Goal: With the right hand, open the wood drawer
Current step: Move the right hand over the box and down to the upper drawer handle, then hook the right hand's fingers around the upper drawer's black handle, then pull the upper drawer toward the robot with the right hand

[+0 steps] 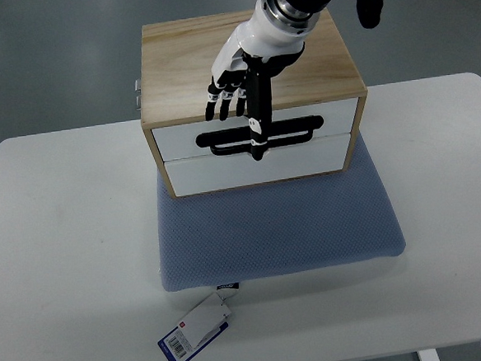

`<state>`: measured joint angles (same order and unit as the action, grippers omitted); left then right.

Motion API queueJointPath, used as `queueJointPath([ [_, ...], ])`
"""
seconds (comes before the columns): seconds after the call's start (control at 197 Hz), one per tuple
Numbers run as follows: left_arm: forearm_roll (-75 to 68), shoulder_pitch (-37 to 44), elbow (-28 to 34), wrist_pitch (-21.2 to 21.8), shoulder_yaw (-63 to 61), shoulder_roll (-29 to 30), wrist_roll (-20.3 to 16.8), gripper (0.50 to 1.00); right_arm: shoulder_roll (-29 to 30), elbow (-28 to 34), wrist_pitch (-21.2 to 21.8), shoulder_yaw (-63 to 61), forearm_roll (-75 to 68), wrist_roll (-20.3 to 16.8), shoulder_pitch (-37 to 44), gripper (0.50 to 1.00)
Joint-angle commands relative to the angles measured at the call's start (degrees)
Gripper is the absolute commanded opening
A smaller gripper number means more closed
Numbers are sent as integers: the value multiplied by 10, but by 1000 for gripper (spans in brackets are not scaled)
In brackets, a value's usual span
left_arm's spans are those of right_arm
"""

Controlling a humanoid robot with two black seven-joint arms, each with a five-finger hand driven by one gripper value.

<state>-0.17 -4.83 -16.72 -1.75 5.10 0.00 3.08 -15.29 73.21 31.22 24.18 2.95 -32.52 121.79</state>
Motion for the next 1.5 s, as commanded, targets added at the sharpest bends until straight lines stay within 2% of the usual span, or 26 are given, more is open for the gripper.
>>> queueJointPath([
  [0.0, 0, 0, 0, 0, 0, 0, 0, 1000, 11, -1, -42, 8, -6, -15, -12, 946],
  [0.132, 0, 0, 0, 0, 0, 0, 0, 1000, 22, -2, -78, 10, -18, -25, -28, 946],
  [0.279, 1, 0, 1, 0, 0, 0, 0, 1000, 30, -3, -91, 11, -19, -25, -40, 946],
  [0.696, 1, 0, 2, 0, 1, 0, 0, 1000, 47, -9, -92, 17, 14, -25, -61, 946],
  [1.148, 1, 1, 2, 0, 0, 0, 0, 1000, 44, -10, -91, 33, 31, -25, -76, 946],
  [1.493, 1, 1, 3, 0, -1, 0, 0, 1000, 38, -20, -89, 34, 56, -25, -117, 946],
])
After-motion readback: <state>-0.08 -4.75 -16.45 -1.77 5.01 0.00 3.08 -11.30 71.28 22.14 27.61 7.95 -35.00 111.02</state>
